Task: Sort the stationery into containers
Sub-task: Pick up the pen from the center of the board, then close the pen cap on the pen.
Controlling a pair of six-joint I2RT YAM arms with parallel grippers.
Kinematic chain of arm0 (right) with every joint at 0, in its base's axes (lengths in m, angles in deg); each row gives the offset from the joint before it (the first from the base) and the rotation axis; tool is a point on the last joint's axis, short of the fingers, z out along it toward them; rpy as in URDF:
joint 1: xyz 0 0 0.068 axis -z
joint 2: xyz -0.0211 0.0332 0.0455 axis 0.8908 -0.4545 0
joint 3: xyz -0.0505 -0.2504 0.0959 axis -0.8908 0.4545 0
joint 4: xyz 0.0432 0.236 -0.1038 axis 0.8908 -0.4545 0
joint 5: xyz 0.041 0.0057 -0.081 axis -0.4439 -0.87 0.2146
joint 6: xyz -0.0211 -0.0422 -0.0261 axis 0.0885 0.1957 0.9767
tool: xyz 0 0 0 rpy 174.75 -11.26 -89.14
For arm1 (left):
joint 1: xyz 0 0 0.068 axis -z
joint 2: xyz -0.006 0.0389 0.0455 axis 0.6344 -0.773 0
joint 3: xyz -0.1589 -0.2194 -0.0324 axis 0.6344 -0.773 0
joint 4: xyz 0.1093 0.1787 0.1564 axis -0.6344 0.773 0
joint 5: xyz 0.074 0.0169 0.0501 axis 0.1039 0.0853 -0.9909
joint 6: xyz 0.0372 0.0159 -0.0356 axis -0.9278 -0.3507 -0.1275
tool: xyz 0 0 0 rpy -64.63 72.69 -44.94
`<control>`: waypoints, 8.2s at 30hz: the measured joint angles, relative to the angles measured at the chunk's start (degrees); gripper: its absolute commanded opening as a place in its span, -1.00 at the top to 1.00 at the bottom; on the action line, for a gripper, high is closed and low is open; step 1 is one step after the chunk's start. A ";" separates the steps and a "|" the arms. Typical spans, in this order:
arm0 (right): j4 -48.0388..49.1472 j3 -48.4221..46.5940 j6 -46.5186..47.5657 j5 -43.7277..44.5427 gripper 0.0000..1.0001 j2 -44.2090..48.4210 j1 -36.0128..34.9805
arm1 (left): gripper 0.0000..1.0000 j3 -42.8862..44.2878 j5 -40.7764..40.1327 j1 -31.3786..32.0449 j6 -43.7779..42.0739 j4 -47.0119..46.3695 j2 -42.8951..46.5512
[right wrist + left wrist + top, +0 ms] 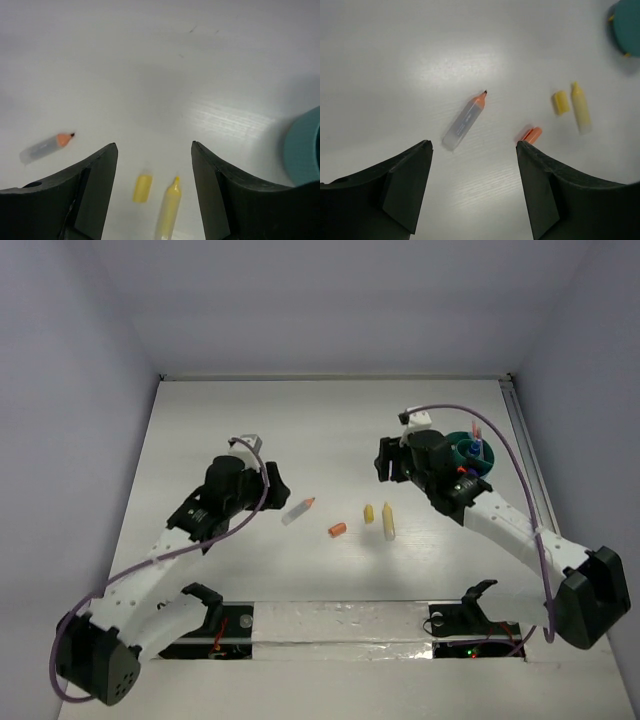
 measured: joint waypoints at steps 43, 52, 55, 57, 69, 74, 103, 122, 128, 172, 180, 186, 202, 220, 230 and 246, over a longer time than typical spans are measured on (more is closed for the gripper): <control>10.97 16.92 -10.91 -31.67 -0.13 6.19 -8.11 | 0.20 13.20 -2.75 7.48 -10.56 1.99 -46.56; 10.73 16.59 -11.63 -27.61 -0.13 0.55 -12.33 | 0.06 13.16 -3.41 7.85 -9.09 1.77 -46.49; 10.58 16.59 -12.61 -25.27 -0.14 -1.16 -13.68 | 0.22 13.11 -3.82 7.85 -8.83 1.81 -46.49; 10.51 16.59 -13.53 -23.45 -0.16 -2.25 -14.40 | 0.46 13.05 -3.93 7.76 -8.63 1.92 -46.49; 11.63 16.63 -17.84 -18.45 -0.39 -11.45 -15.19 | 1.00 12.04 -3.63 7.74 -8.39 2.75 -44.83; 13.35 16.63 -18.95 -18.38 -0.25 -14.32 -15.78 | 1.00 11.54 -4.42 7.74 -7.63 4.59 -38.42; 3.52 -0.57 -15.04 -7.80 -0.21 -27.50 -15.85 | 1.00 5.20 -4.94 5.66 -5.62 2.93 -6.36; -5.44 -7.39 -14.67 -8.26 0.03 -31.23 -16.98 | 1.00 5.11 -0.46 5.44 -6.21 1.49 -4.76; -7.96 -9.62 -14.29 -7.67 0.06 -32.52 -16.96 | 1.00 4.81 0.79 5.44 -6.29 1.07 -3.72; 29.66 -7.65 -21.27 -13.92 1.00 -9.86 -7.63 | 1.00 3.41 9.73 4.85 -6.49 -3.43 3.32; 43.23 -6.71 -29.97 -22.21 1.00 -15.41 -6.51 | 1.00 3.41 9.99 4.44 -6.49 -3.61 3.32; 50.88 -5.66 -33.97 -26.56 1.00 -17.88 -6.51 | 1.00 3.41 10.03 4.44 -6.49 -3.61 2.99; 60.26 -4.72 -36.63 -34.53 1.00 -21.11 -6.51 | 1.00 3.39 13.38 1.01 -6.45 -4.68 2.16; 60.67 -5.70 -37.20 -36.85 1.00 -23.52 -7.58 | 1.00 3.32 15.37 0.76 -6.40 -5.60 2.40; 66.42 -3.32 -38.21 -35.87 1.00 -23.56 -8.72 | 1.00 3.30 14.88 -0.02 -5.81 -5.79 3.50; 67.82 -3.04 -37.70 -34.23 1.00 -24.74 -10.47 | 1.00 2.43 14.53 -0.07 -5.44 -6.10 4.33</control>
